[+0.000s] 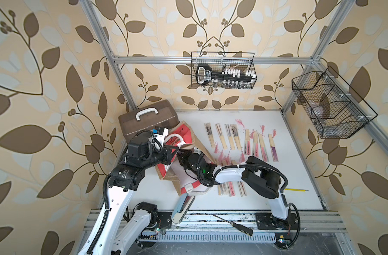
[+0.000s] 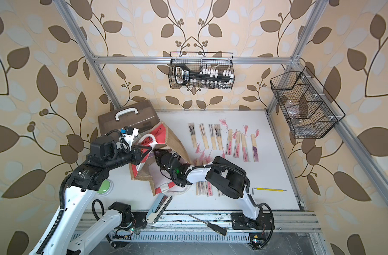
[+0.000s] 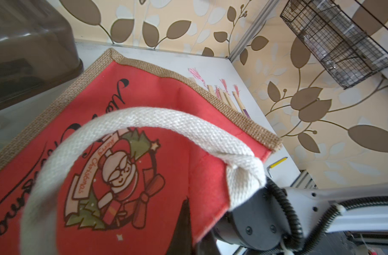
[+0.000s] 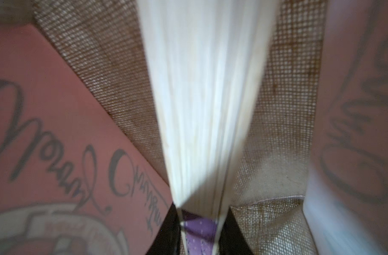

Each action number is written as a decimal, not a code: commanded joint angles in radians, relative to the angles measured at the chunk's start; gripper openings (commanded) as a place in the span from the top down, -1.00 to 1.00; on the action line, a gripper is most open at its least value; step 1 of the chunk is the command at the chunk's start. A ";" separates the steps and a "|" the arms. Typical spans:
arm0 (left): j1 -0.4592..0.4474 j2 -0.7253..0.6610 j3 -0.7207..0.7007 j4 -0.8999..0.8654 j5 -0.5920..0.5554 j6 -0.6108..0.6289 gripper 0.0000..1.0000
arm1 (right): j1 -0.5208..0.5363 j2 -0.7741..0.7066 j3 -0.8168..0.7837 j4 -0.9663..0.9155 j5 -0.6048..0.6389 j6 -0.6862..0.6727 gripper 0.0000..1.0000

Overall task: Take out the folding fans from the tote bags
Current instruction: Pick up the folding fan from the canvas bag, then place the canvas bag at the center of the board.

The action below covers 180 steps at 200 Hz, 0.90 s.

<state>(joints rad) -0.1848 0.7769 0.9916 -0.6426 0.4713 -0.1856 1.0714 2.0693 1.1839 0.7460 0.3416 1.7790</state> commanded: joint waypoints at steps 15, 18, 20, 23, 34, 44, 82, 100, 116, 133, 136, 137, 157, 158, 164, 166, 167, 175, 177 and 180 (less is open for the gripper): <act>-0.008 0.022 0.028 -0.008 -0.126 -0.013 1.00 | 0.018 -0.102 -0.074 0.000 -0.055 -0.011 0.54; -0.008 0.022 0.027 -0.007 -0.130 -0.015 1.00 | 0.021 -0.110 -0.083 -0.003 -0.052 -0.015 0.54; -0.008 0.022 0.027 -0.006 -0.133 -0.016 1.00 | 0.023 -0.116 -0.087 -0.006 -0.050 -0.018 0.54; -0.008 0.022 0.028 -0.004 -0.137 -0.017 1.00 | 0.025 -0.125 -0.092 -0.009 -0.049 -0.024 0.54; -0.008 0.023 0.027 0.000 -0.149 -0.023 1.00 | 0.028 -0.155 -0.102 -0.043 -0.063 -0.039 0.54; -0.008 0.026 0.029 -0.001 -0.165 -0.033 1.00 | 0.033 -0.179 -0.119 -0.049 -0.078 -0.046 0.54; -0.008 0.014 0.023 -0.011 -0.165 -0.030 1.00 | 0.044 -0.290 -0.200 -0.068 -0.072 -0.078 0.54; -0.008 -0.002 0.018 -0.017 -0.153 -0.019 1.00 | 0.039 -0.341 -0.231 -0.089 -0.085 -0.102 0.54; -0.008 -0.004 0.030 -0.049 -0.155 -0.016 1.00 | 0.037 -0.386 -0.275 -0.076 -0.110 -0.108 0.54; -0.008 -0.005 0.028 -0.064 -0.163 -0.009 1.00 | 0.036 -0.439 -0.312 -0.082 -0.135 -0.114 0.54; -0.008 -0.005 0.027 -0.065 -0.167 -0.009 1.00 | 0.036 -0.450 -0.317 -0.086 -0.140 -0.117 0.54; -0.008 -0.005 0.026 -0.066 -0.167 -0.010 1.00 | 0.036 -0.453 -0.320 -0.088 -0.141 -0.117 0.54; -0.008 -0.002 0.020 -0.061 -0.189 -0.026 1.00 | 0.033 -0.516 -0.331 -0.137 -0.196 -0.160 0.54; -0.008 -0.001 0.019 -0.060 -0.191 -0.027 1.00 | 0.033 -0.520 -0.331 -0.142 -0.200 -0.163 0.54; -0.008 0.002 0.019 -0.056 -0.197 -0.032 1.00 | 0.032 -0.539 -0.332 -0.161 -0.221 -0.177 0.54; -0.008 0.003 0.019 -0.055 -0.199 -0.033 1.00 | 0.032 -0.545 -0.332 -0.165 -0.227 -0.185 0.54; -0.008 0.004 0.019 -0.054 -0.201 -0.033 1.00 | 0.032 -0.548 -0.332 -0.167 -0.230 -0.187 0.54; -0.008 0.009 0.018 -0.050 -0.212 -0.040 1.00 | 0.032 -0.574 -0.337 -0.191 -0.245 -0.202 0.54; -0.008 0.011 0.018 -0.048 -0.213 -0.040 1.00 | 0.032 -0.580 -0.339 -0.197 -0.248 -0.203 0.54; -0.008 0.013 0.017 -0.046 -0.218 -0.041 1.00 | 0.033 -0.589 -0.343 -0.205 -0.251 -0.208 0.54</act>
<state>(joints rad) -0.1905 0.7811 0.9920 -0.6872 0.3107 -0.2119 1.1095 1.5566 0.8555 0.6025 0.1581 1.6279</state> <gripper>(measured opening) 0.046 0.234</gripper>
